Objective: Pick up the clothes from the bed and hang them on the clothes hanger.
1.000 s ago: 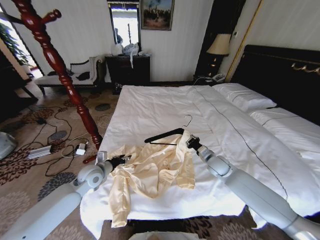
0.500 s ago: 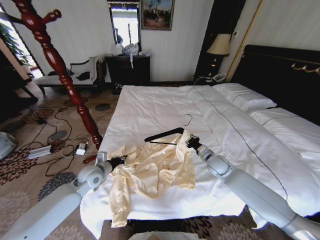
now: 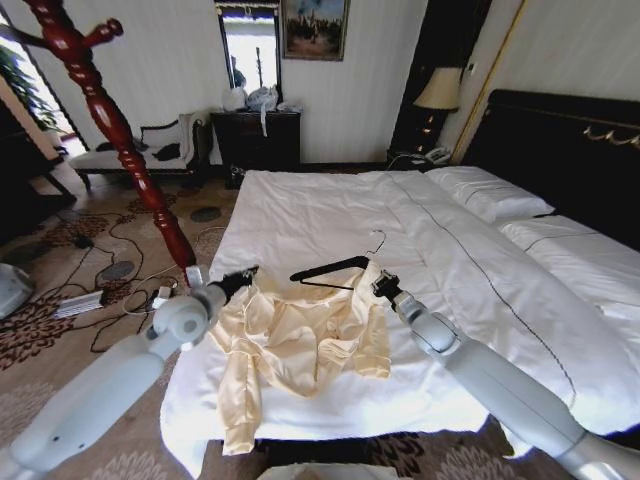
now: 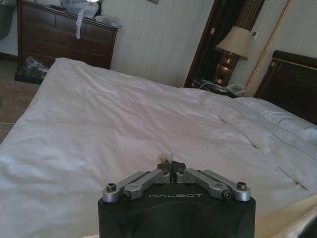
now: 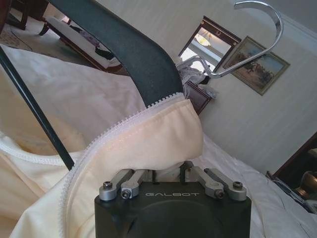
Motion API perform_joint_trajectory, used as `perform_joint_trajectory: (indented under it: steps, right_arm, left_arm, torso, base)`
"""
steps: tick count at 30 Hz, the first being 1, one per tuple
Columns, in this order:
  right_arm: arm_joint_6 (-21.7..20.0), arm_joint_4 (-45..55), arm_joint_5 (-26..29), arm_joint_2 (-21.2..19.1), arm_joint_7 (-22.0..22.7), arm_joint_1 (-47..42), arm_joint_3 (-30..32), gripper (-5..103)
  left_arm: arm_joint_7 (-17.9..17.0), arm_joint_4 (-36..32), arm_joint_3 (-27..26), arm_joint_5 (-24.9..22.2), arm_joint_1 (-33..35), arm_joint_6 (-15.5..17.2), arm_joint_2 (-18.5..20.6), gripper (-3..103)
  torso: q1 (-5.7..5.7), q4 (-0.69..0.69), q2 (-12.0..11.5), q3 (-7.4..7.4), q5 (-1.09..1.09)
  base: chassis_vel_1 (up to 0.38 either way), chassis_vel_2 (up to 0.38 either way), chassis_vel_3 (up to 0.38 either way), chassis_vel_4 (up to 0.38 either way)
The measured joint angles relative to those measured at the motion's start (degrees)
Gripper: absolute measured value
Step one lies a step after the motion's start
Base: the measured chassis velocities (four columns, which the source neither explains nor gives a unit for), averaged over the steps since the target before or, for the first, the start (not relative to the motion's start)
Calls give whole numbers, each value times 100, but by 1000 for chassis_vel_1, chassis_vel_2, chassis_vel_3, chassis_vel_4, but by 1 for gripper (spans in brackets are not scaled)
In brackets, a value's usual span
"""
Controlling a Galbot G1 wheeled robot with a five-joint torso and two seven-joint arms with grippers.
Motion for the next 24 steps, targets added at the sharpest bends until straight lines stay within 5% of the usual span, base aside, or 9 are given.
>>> perform_joint_trajectory:
  steps: [5,10,20,24]
  right_arm:
    - [-1,91,-67,-25,0,-47,11,22]
    - [-74,223,-376,-37,4,-116,-181,22]
    - [-345,-114,-542,415,100,374,-830,22]
    - [-845,-251,-554,716,334,726,-1165,22]
  left_arm:
    - [-334,219,-6,-327,-250,76,-69,0]
    - [-1101,320,-78,-1118,-673,101,-199,0]
    - [-1521,-174,-144,-1531,-793,206,36,0]
    - [-1655,-339,-188,-1720,-837,254,152,0]
  torso:
    - [0,5,0,0,-2]
    - [0,0,0,0,-2]
    - [0,4,0,0,-2]
    - [0,3,0,0,-2]
  base:
    - [0,0,0,0]
    - [0,0,0,0]
    - [0,0,0,0]
    - [0,0,0,0]
